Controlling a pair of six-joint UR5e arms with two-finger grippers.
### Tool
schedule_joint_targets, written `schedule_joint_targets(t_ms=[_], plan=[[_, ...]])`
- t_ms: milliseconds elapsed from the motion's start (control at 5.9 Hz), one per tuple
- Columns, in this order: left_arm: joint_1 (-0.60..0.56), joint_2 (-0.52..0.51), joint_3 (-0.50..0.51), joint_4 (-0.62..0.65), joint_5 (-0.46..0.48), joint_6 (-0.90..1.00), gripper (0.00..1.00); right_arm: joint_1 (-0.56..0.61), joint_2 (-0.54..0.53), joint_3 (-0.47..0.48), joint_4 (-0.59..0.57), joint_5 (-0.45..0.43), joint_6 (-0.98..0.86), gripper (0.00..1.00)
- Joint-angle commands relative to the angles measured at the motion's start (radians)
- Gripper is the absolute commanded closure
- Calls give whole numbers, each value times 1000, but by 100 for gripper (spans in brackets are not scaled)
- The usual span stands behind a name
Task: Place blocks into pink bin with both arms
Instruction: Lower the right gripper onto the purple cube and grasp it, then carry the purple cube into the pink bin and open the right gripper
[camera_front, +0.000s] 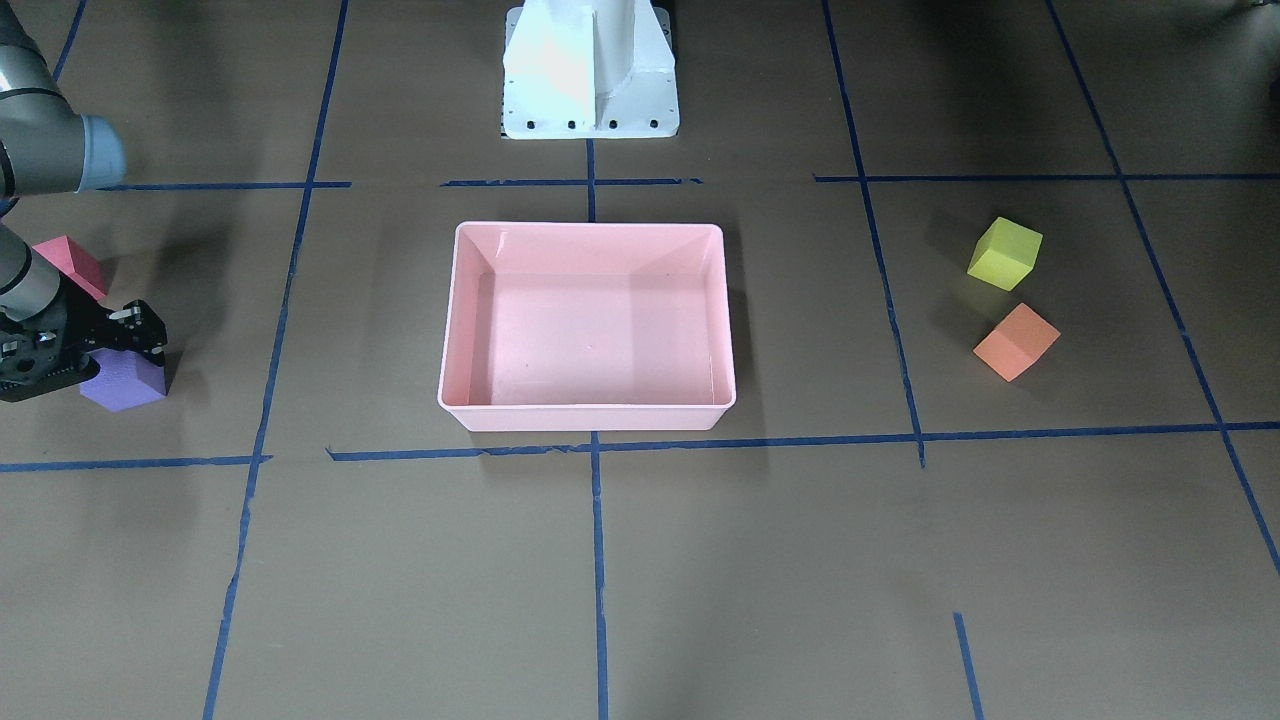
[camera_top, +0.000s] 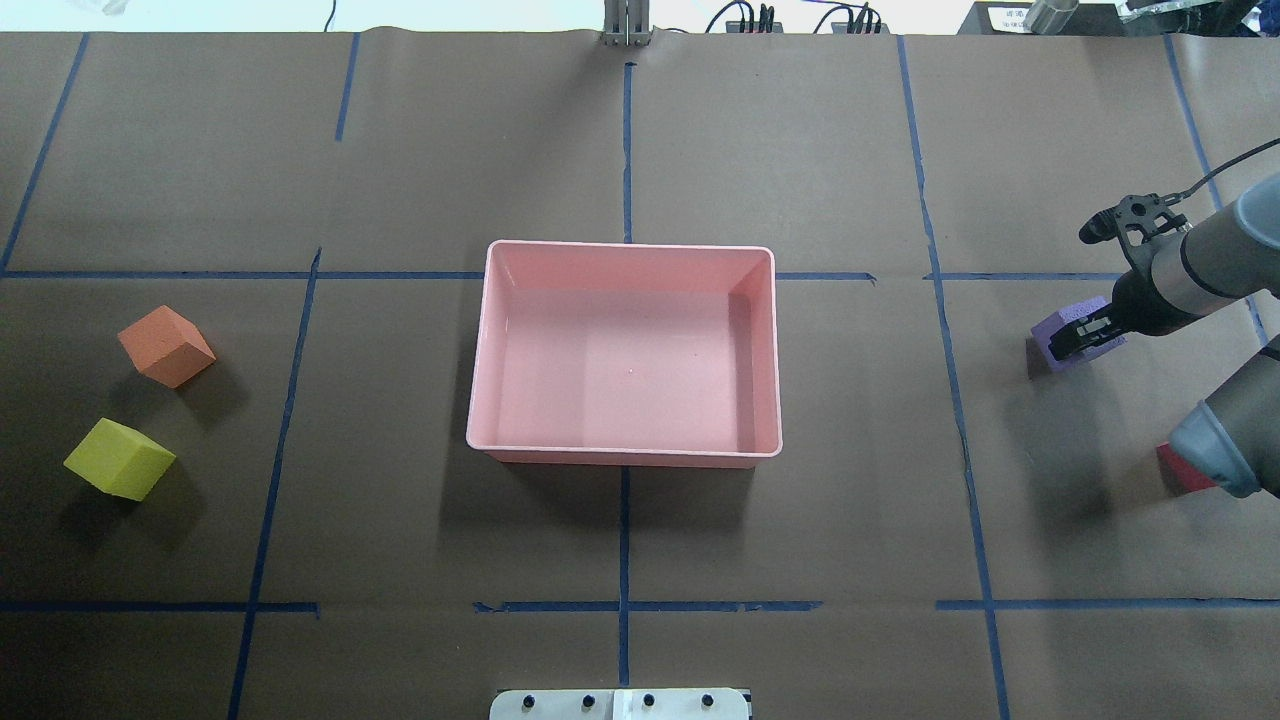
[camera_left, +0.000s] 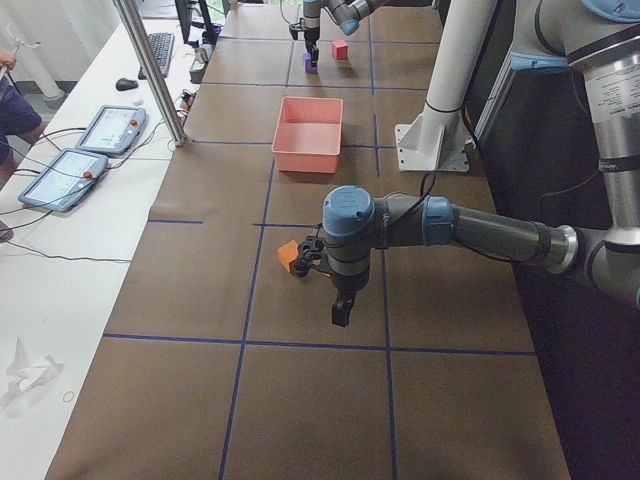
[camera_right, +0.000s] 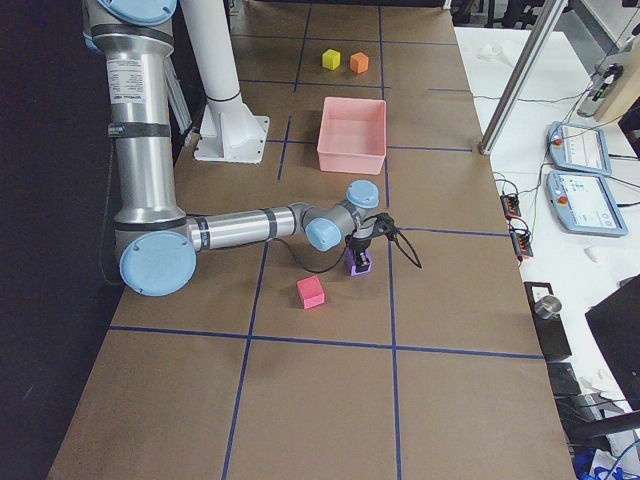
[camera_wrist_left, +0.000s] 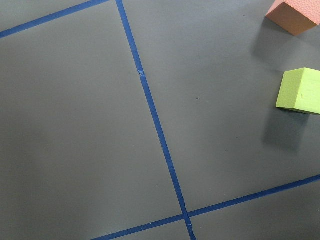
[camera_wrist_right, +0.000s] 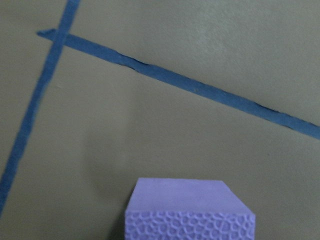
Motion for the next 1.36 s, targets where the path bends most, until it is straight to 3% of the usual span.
schedule_joint_targets(t_ms=[0,508,847,1017,1186], plan=[[1,-31,0,-7,2,-7,0,-4,101,55,-43,5,173,91],[3,-150,10,-12,-2,-10,0,-158,466,75,-300,-24,598,90],[8,-158,10,-21,-39,-60,0,-304,701,88,-576,-152,807,90],[15,-163,13,-73,-68,-175,0,-411,749,77,-595,-241,934,89],[91,-163,13,-152,-67,-270,0,-467,766,68,-595,-299,990,38]])
